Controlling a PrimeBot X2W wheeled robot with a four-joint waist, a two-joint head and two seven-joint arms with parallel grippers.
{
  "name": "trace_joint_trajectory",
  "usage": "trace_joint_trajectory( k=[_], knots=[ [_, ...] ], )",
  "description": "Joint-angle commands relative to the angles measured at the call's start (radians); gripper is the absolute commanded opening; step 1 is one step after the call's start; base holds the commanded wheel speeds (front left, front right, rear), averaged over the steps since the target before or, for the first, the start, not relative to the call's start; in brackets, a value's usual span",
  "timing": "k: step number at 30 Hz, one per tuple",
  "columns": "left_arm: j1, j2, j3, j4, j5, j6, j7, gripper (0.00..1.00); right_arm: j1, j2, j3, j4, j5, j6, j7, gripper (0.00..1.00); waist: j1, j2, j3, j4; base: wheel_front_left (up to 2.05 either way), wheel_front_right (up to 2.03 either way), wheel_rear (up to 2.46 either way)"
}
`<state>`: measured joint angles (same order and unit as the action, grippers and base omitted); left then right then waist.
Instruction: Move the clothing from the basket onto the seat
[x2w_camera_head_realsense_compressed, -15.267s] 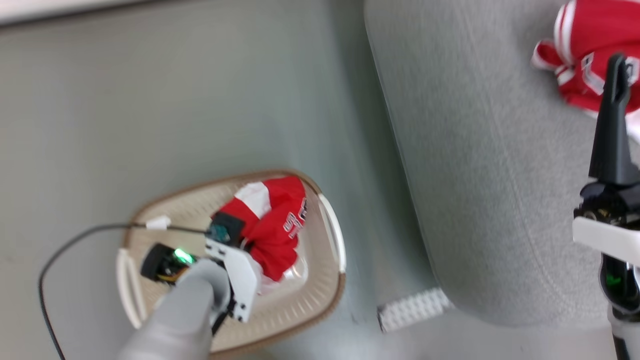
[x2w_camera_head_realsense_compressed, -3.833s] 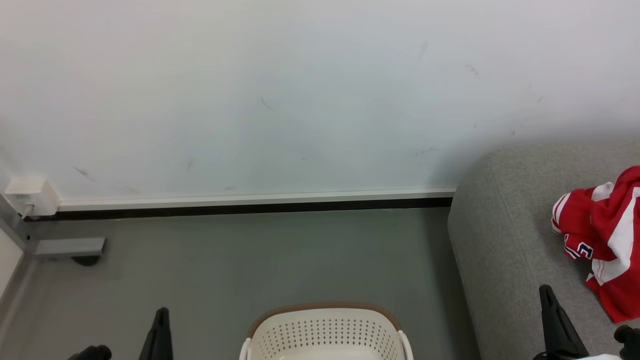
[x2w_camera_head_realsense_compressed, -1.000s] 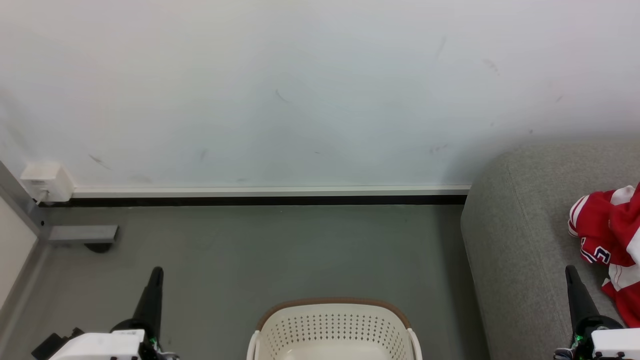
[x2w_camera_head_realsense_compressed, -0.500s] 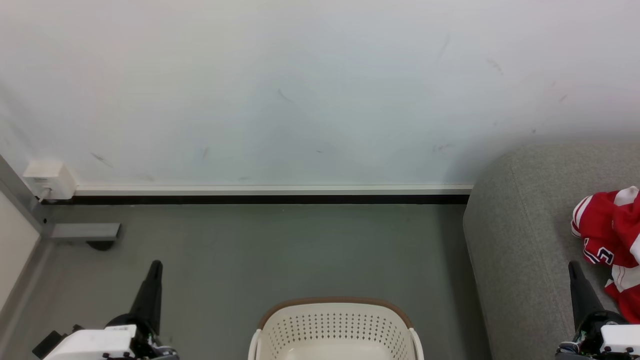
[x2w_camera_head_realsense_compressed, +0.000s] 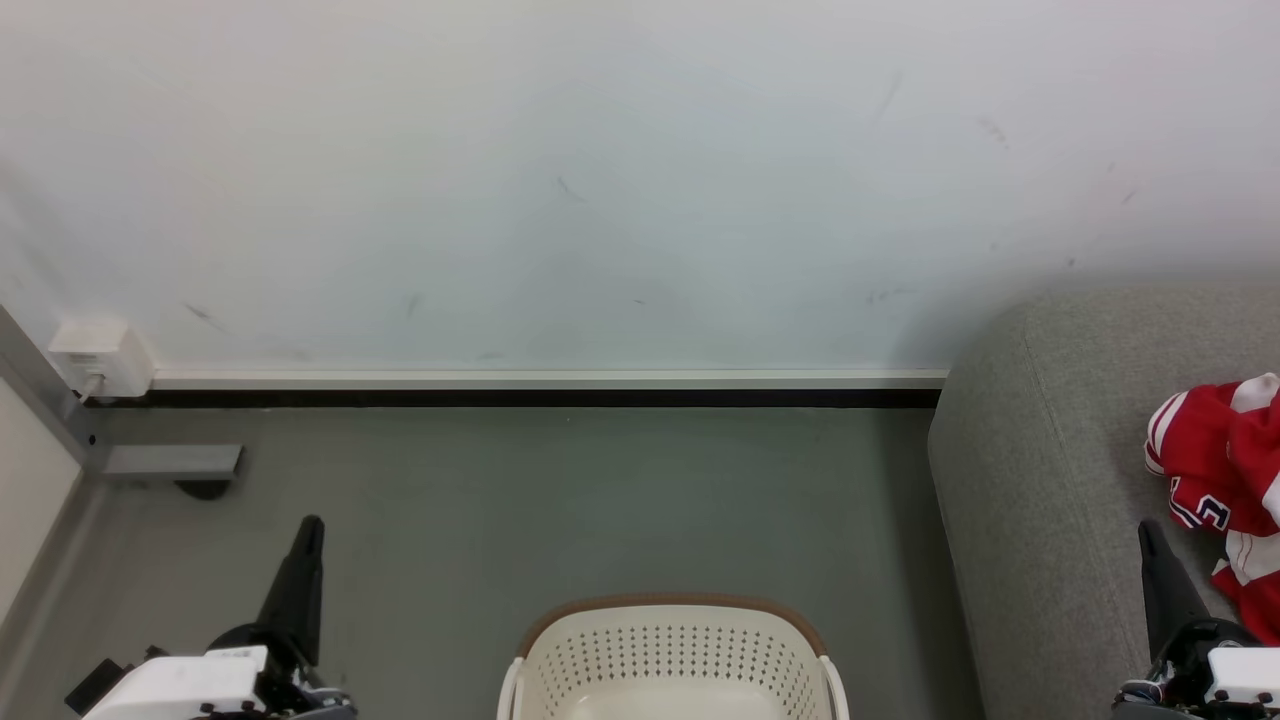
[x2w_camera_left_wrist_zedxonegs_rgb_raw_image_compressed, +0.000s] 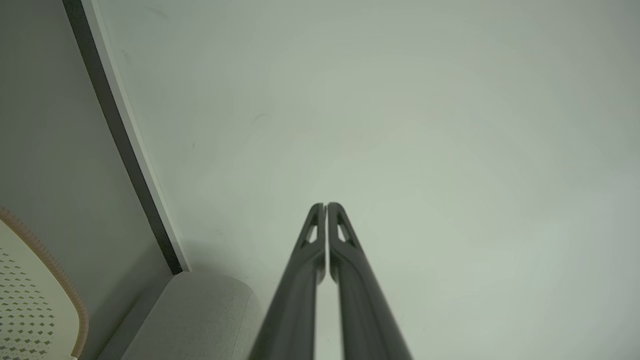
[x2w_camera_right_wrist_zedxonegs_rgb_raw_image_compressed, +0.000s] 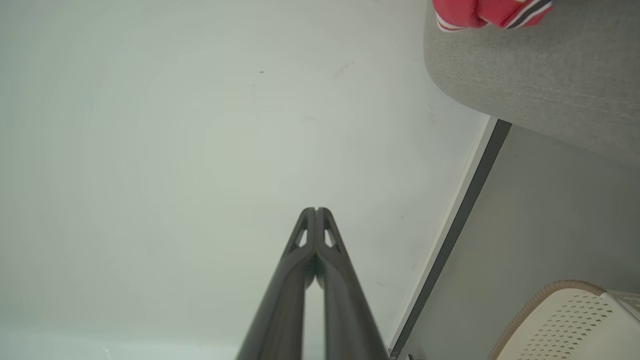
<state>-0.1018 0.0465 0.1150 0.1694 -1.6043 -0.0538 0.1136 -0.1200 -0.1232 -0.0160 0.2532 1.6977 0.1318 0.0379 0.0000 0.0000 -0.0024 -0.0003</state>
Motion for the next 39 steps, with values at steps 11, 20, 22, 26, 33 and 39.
trace_joint_trajectory(
  k=[11,20,22,26,33,39],
  knots=[
    [-0.006,0.007,0.003,-0.003,-0.014,-0.007,0.003,0.00,-0.006,-0.016,0.012,-0.004,0.017,-0.002,-0.011,0.00,0.0000,0.0000,0.000,0.000,0.00,0.00,0.00],
    [-0.006,0.007,0.003,-0.003,-0.014,-0.007,0.003,0.00,-0.005,-0.024,0.022,-0.006,0.023,-0.002,-0.019,0.00,0.0000,0.0000,0.000,0.000,0.00,0.00,0.00],
    [-0.006,0.007,0.003,-0.003,-0.014,-0.007,0.003,0.00,-0.005,-0.025,0.024,-0.006,0.026,-0.002,-0.020,0.00,0.0000,0.0000,0.000,0.000,0.00,0.00,0.00],
    [-0.006,0.007,0.003,-0.003,-0.014,-0.007,0.003,0.00,-0.005,-0.027,0.028,-0.007,0.031,-0.002,-0.024,0.00,0.0000,0.0000,0.000,0.000,0.00,0.00,0.00],
    [-0.006,0.007,0.003,-0.003,-0.014,-0.007,0.003,0.00,-0.004,-0.032,0.036,-0.009,0.037,-0.002,-0.031,0.00,0.0000,0.0000,0.000,0.000,0.00,0.00,0.00],
    [-0.006,0.007,0.003,-0.003,-0.014,-0.007,0.003,0.00,-0.004,-0.037,0.042,-0.010,0.041,-0.002,-0.036,0.00,0.0000,0.0000,0.000,0.000,0.00,0.00,0.00]
  ],
)
